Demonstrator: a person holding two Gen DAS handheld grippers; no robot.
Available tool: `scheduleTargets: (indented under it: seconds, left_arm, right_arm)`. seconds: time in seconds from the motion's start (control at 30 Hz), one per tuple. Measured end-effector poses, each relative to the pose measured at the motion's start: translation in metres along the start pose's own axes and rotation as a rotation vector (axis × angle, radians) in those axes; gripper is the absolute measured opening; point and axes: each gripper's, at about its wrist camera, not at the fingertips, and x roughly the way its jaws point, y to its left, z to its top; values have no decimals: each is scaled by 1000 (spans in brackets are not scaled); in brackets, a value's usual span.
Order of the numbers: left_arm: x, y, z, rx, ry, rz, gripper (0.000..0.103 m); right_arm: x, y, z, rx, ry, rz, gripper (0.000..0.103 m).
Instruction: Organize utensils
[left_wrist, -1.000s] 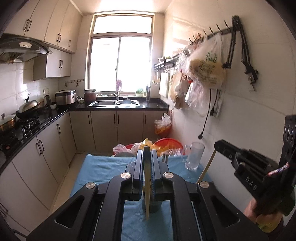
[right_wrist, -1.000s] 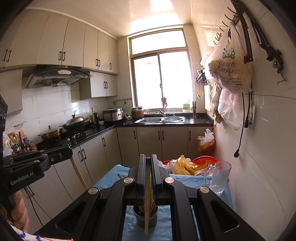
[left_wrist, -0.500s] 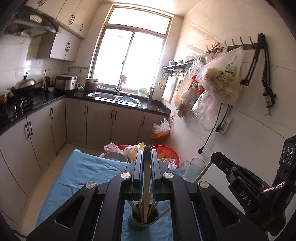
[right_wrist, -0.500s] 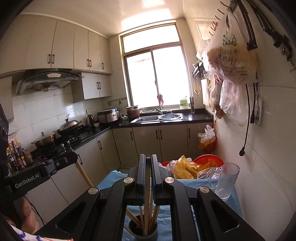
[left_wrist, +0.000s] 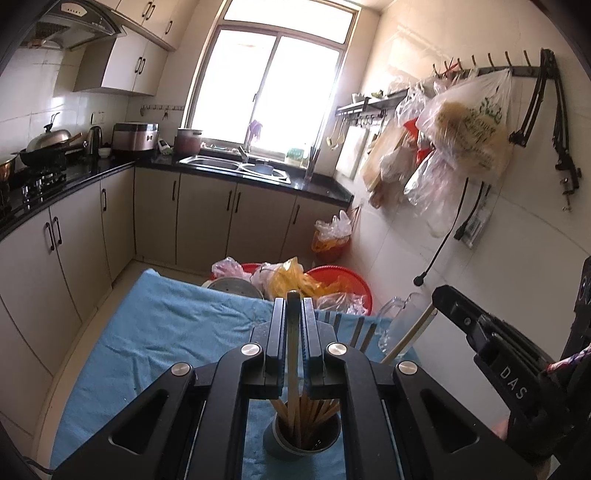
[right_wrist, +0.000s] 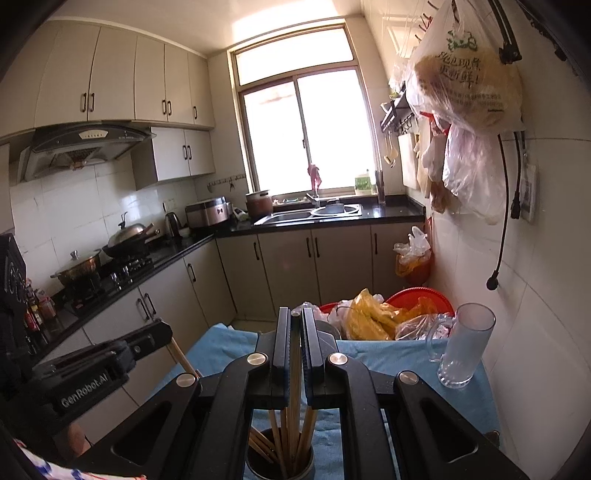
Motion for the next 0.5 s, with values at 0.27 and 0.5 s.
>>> scheduleTargets:
  seconds: [0.27, 0.5]
  left_arm:
    - [11, -4, -20, 18, 32, 9, 7]
    - [22, -1, -36, 26, 76, 51, 7]
  right_arm:
    - [21, -1, -21, 1, 60, 5, 6]
    - [33, -9, -37, 8, 111, -2, 6]
